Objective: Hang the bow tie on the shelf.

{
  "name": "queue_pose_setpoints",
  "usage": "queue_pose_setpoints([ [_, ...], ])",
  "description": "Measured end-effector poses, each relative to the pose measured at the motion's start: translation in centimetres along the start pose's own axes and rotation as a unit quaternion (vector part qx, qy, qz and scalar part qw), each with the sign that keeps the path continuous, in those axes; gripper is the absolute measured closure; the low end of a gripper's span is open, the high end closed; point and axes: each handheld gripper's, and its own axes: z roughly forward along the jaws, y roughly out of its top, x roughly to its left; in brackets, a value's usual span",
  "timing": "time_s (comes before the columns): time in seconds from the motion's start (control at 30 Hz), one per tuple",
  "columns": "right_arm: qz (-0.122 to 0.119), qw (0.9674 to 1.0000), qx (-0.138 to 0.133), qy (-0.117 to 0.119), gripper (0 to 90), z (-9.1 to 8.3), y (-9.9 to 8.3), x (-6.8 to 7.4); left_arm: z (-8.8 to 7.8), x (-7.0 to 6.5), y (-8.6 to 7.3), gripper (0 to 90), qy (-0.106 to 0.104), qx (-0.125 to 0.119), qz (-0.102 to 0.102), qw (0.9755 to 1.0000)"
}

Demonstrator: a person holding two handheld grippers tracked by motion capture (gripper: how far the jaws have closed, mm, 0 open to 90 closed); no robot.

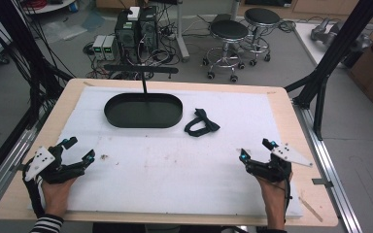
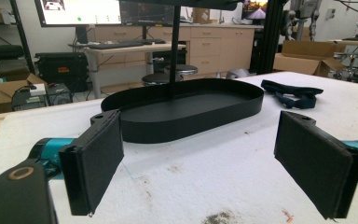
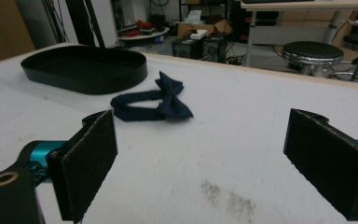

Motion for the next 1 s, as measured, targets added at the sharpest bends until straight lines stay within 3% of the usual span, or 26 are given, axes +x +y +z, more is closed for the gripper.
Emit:
queue_pose_setpoints([
  [0.1,-0.001,1.0000,-0.001,0.005,8.7,0.2,2.7,-0.3,0.0,0.0,0.0,15.9,0.000,0.000,0.000,1.0000],
  [0.3,-0.010,0.9998,0.008,0.014,8.7,1.3,5.6,-0.8,0.0,0.0,0.0,15.9,0.000,0.000,0.000,1.0000],
  [0.4,-0.003,0.9994,0.023,0.025,8.7,2.4,6.9,-1.1,0.0,0.0,0.0,15.9,0.001,0.000,-0.001,1.0000],
  [0.5,-0.025,0.9986,0.041,0.023,8.7,3.7,9.3,-1.0,0.0,0.0,0.0,15.9,0.000,0.000,-0.001,1.0000],
  [0.53,-0.025,0.9986,0.041,0.023,8.7,3.7,9.3,-1.0,0.0,0.0,0.0,15.9,0.000,0.000,0.000,1.0000],
  [0.6,-0.027,0.9981,0.049,0.025,8.7,5.0,11.3,-1.1,0.0,0.0,0.0,16.0,0.000,0.001,0.000,1.0000],
  [0.8,-0.037,0.9962,0.071,0.035,8.7,7.5,13.2,-0.6,0.0,0.0,0.0,16.0,0.000,0.000,-0.002,1.0000],
  [0.9,-0.053,0.9928,0.101,0.038,8.7,9.1,13.3,-0.2,0.0,0.0,0.0,16.0,0.001,0.000,-0.003,1.0000],
  [1.0,-0.054,0.9899,0.123,0.045,8.8,10.6,13.4,-0.2,0.0,0.0,0.0,16.0,0.000,0.000,-0.001,1.0000],
])
